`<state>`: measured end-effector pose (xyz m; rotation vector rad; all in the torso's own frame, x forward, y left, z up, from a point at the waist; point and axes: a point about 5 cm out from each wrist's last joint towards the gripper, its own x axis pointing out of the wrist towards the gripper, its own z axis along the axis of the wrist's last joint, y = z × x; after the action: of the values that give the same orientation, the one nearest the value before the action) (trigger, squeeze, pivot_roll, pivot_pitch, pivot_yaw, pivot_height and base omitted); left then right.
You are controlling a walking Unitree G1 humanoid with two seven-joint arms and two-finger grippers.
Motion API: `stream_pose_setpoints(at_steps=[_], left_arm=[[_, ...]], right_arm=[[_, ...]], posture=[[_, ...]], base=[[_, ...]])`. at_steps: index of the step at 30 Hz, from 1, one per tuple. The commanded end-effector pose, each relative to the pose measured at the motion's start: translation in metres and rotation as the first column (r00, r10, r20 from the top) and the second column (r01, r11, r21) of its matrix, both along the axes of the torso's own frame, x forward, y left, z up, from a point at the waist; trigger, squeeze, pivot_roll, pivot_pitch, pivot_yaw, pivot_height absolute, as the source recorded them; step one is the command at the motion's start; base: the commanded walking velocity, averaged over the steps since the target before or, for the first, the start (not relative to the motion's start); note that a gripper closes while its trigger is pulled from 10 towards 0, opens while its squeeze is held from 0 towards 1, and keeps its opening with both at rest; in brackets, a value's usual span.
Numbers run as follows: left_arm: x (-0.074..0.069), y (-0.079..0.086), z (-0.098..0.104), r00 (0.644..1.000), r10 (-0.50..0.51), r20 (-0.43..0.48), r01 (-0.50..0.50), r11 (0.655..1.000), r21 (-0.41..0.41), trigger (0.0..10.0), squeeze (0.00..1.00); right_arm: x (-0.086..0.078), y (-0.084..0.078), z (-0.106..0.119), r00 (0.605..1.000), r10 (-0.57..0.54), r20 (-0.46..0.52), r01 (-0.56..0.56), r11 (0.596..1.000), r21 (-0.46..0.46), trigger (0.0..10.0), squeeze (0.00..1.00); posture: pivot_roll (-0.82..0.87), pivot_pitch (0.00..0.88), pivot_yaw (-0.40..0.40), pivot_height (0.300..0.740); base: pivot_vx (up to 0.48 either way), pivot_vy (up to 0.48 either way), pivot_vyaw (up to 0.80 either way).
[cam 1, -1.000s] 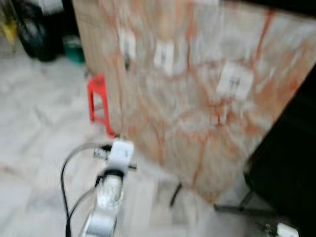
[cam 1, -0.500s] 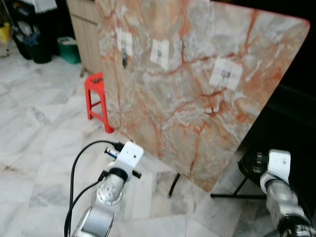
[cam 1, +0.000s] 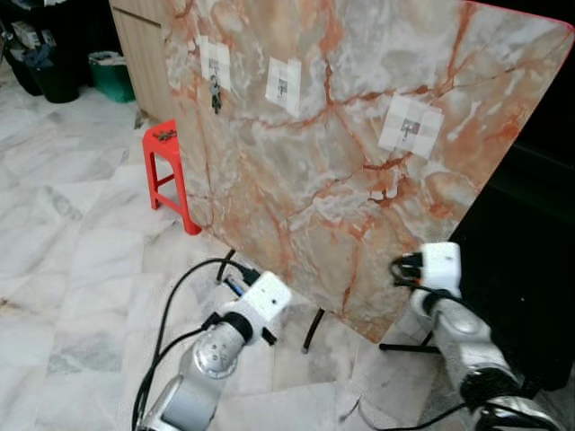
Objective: Hang keys on a hook
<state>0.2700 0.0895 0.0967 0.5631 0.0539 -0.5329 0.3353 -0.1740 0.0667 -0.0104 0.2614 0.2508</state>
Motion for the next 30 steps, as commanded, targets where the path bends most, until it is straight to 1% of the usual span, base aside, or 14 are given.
stream_pose_setpoints(at_steps=[1,2,5,9,11,13,14,15,16,18,19,22,26,30], left_arm=[[0.001,-0.004,0.003,0.999,-0.046,0.008,0.046,0.999,0.012,10.0,0.0],[0.001,-0.004,0.003,0.999,-0.046,0.008,0.046,0.999,0.012,10.0,0.0],[0.001,-0.004,0.004,0.998,-0.066,0.019,0.065,0.997,0.04,10.0,0.0],[0.002,-0.004,0.004,0.997,-0.077,0.025,0.076,0.995,0.066,10.0,0.0],[0.002,-0.004,0.005,0.996,-0.081,0.026,0.079,0.995,0.066,10.0,0.0],[0.004,-0.002,0.006,0.996,-0.075,0.055,0.068,0.991,0.117,10.0,0.0],[0.01,0.003,0.009,0.994,-0.024,0.104,0.005,0.984,0.18,10.0,0.0],[0.01,0.003,0.009,0.994,-0.024,0.104,0.005,0.984,0.18,10.0,0.0],[0.018,0.009,0.015,0.986,0.048,0.16,-0.077,0.98,0.183,10.0,0.0],[0.02,0.01,0.018,0.979,0.05,0.197,-0.093,0.973,0.212,10.0,0.0],[0.021,0.009,0.02,0.975,0.026,0.223,-0.081,0.967,0.242,10.0,0.0],[0.021,0.007,0.022,0.969,0.012,0.247,-0.075,0.966,0.247,10.0,0.0],[0.02,-0.003,0.024,0.951,-0.076,0.3,-0.021,0.952,0.306,10.0,0.0],[0.02,-0.005,0.025,0.942,-0.097,0.321,-0.014,0.945,0.327,10.0,0.0]], right_arm=[[0.001,0.016,0.01,0.994,0.105,0.019,-0.106,0.993,0.045,10.0,0.0],[0.001,0.016,0.01,0.994,0.105,0.019,-0.106,0.993,0.045,10.0,0.0],[-0.002,0.034,0.014,0.977,0.209,0.037,-0.211,0.975,0.069,10.0,0.0],[-0.003,0.04,0.016,0.967,0.251,0.038,-0.253,0.961,0.11,10.0,0.0],[-0.007,0.046,0.02,0.942,0.332,0.052,-0.336,0.932,0.139,10.0,0.0],[-0.008,0.046,0.022,0.925,0.376,0.06,-0.38,0.916,0.125,10.0,0.0],[-0.009,0.045,0.024,0.918,0.392,0.06,-0.397,0.911,0.114,10.0,0.0],[-0.009,0.045,0.024,0.918,0.392,0.06,-0.397,0.911,0.114,10.0,0.0],[-0.008,0.041,0.026,0.919,0.391,0.057,-0.395,0.912,0.112,10.0,0.0],[-0.007,0.041,0.027,0.92,0.387,0.059,-0.391,0.914,0.112,10.0,0.0],[-0.006,0.041,0.029,0.921,0.384,0.07,-0.389,0.914,0.117,10.0,0.0],[-0.003,0.042,0.034,0.923,0.375,0.088,-0.383,0.915,0.127,10.0,0.0],[-0.001,0.051,0.048,0.9,0.409,0.153,-0.429,0.892,0.142,10.0,0.0],[-0.002,0.057,0.057,0.875,0.44,0.2,-0.472,0.868,0.157,10.0,0.0]], posture=[[0.05,0.0,-0.128,0.74],[0.05,0.0,-0.128,0.74],[0.05,0.0,-0.129,0.74],[0.06,0.0,-0.129,0.74],[0.06,0.0,-0.127,0.74],[0.06,0.0,-0.127,0.74],[0.06,0.0,-0.127,0.74],[0.06,0.0,-0.127,0.74],[0.06,0.0,-0.129,0.74],[0.06,0.0,-0.129,0.74],[0.06,0.0,-0.129,0.74],[0.06,0.0,-0.13,0.74],[0.05,0.0,-0.131,0.74],[0.05,0.0,-0.131,0.74]], base=[[0.0,0.0,0.0],[0.0,0.0,0.0],[0.0,0.0,0.0],[0.0,0.0,0.0],[0.0,0.0,0.0],[0.0,0.0,0.0],[0.0,0.0,0.0],[0.0,0.0,0.0],[0.0,0.0,0.0],[0.0,0.0,0.0],[0.0,0.0,0.0],[0.0,0.0,0.0],[0.0,0.0,0.0],[0.0,0.0,0.0]])
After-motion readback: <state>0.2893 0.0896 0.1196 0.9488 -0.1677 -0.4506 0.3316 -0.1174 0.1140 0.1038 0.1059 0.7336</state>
